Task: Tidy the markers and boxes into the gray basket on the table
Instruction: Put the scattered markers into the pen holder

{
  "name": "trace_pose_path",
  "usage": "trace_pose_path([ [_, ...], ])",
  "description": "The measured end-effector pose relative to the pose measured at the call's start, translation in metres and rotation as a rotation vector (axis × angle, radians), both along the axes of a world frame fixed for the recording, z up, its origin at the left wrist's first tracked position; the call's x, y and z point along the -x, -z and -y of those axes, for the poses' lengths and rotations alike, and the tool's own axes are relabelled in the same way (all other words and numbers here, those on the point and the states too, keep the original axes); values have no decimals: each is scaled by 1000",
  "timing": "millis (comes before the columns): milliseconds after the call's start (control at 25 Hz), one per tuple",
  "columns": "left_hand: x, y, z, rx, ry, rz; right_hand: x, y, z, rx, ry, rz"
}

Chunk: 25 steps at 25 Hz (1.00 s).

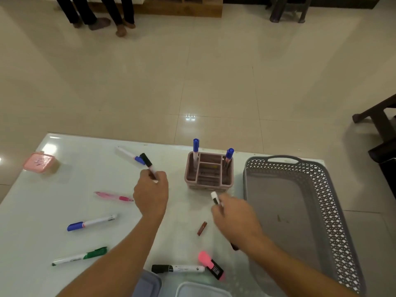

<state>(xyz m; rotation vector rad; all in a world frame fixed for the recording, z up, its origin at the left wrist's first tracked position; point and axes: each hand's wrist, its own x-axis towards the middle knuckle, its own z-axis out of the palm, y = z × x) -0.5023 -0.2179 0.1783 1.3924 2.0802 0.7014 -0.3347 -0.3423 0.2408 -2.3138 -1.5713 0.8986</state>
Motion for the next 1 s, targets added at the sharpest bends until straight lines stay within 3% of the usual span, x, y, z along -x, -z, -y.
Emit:
trace_pose_path([
  [80,-2,-36,14,-281,10,135,-19,-23,-14,29,242,-293],
  [120,-4,-47,18,-367,73,153,-33,-34,-23,53,309,-351],
  [280,-20,-61,18,-492,323,24,-67,-63,-58,184,169,-139],
  [440,-48,-60,6,-348,444,-49,-62,-54,-89,262,-26,215],
  [560,-60,-55,-3,-253,465,-70,-52,-47,-100,250,-63,344],
  [800,-67,-53,-18,-128,430,-83,-58,-45,-109,274,-48,369],
  [1000,-62,-45,-22,-72,436,-84,-61,-42,-110,158,-9,340],
])
